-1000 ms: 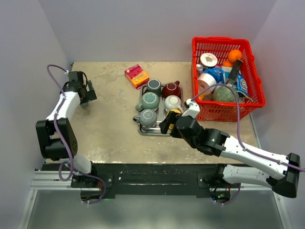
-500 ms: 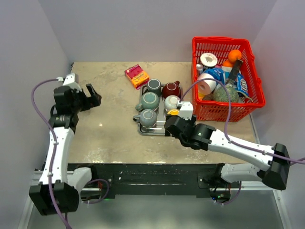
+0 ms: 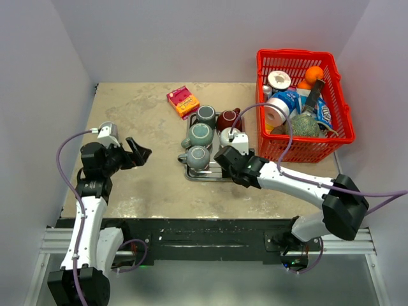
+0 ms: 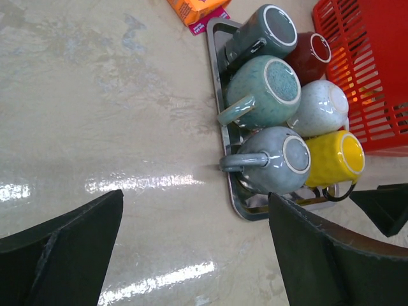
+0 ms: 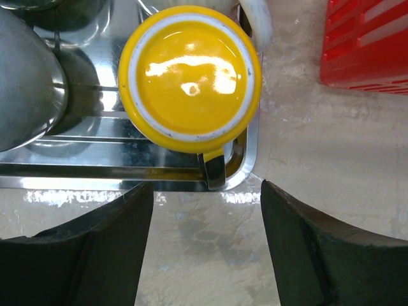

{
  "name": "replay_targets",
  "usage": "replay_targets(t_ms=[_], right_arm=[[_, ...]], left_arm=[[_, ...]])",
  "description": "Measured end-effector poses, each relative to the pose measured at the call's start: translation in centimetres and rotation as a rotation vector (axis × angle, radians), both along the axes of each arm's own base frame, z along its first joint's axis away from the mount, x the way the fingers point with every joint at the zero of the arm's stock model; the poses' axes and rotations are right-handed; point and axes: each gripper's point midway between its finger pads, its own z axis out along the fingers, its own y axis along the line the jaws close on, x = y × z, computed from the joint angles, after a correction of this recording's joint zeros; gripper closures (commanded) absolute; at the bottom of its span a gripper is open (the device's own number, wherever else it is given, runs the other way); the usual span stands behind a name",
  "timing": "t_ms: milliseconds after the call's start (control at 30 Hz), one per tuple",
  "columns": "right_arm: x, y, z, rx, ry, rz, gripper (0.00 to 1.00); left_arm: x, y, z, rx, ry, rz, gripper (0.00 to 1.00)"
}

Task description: Turn the mug right side up

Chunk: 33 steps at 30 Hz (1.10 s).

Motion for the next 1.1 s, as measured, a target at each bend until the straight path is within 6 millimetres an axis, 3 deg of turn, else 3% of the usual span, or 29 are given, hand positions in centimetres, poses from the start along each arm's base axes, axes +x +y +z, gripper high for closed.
replay_targets(t_ms=[467,700,800,933,1100], right_arm=[[2.0,-0.1,-4.7,-0.074,0.070,0.007,0.46],[2.1,0.1,-4.6,-0.075,0.065,0.021,0.60],[2.1,0.1,-4.6,-0.083,0.068,0.028,0.74],[1.9,0.0,-4.6,-0.086,0.073,0.030,1.00],[1.9,0.1,-4.6,-0.081,0.073,0.032,1.00]], left_arm=[[0.2,-0.8,-1.0,-0.032,0.006,-0.046,0.01],[0.2,-0.8,-1.0,-0.032,0.007,-0.046,0.01],[0.2,-0.8,-1.0,-0.032,0.008,-0.046,0.01],[0.2,-0.8,-1.0,-0.032,0.008,-0.046,0.01],[0.2,-0.8,-1.0,-0.032,0.008,-0.047,0.01]])
